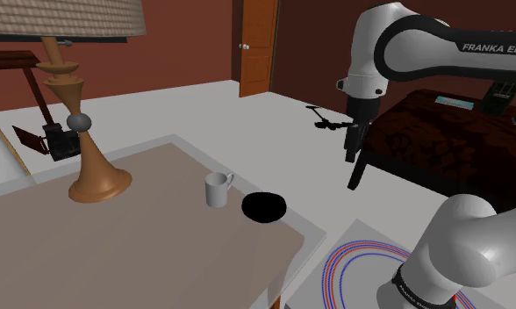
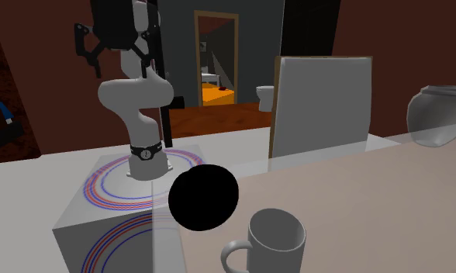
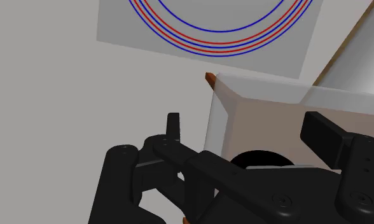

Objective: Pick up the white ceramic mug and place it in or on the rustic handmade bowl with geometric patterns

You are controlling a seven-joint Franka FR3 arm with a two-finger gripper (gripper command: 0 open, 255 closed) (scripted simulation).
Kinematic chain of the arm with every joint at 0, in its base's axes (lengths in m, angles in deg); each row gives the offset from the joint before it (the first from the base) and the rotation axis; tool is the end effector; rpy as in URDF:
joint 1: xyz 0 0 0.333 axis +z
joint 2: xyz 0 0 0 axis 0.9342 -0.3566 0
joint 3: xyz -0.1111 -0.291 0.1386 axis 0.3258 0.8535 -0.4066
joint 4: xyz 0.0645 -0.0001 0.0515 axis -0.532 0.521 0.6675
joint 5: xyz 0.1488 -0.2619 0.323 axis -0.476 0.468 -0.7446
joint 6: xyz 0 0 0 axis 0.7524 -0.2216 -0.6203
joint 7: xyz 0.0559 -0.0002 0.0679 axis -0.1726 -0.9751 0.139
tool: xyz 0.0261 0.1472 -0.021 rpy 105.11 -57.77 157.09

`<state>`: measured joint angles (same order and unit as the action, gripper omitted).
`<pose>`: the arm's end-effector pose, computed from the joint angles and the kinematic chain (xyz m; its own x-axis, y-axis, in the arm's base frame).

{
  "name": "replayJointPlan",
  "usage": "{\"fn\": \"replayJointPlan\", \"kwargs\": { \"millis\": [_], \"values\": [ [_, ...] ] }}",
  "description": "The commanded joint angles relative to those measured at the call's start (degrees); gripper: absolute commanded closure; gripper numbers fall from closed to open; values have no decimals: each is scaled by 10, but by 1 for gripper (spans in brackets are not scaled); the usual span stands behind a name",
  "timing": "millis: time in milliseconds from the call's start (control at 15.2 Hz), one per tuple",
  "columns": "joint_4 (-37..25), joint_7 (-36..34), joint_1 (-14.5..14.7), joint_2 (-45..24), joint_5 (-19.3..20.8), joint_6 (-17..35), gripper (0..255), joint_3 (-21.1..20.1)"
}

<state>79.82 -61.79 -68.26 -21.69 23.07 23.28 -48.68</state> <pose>0.3248 0.0122 0.5380 0.9749 0.1752 -0.1376 0.1805 -0.9832 0.0273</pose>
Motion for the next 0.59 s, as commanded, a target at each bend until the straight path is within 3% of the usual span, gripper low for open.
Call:
{"fn": "replayJointPlan", "kwargs": {
  "millis": [0,528],
  "values": [
    [0,0,0,0,0,0,0,0],
    [-52,-44,18,-156,-25,100,0,-48]
  ]
}}
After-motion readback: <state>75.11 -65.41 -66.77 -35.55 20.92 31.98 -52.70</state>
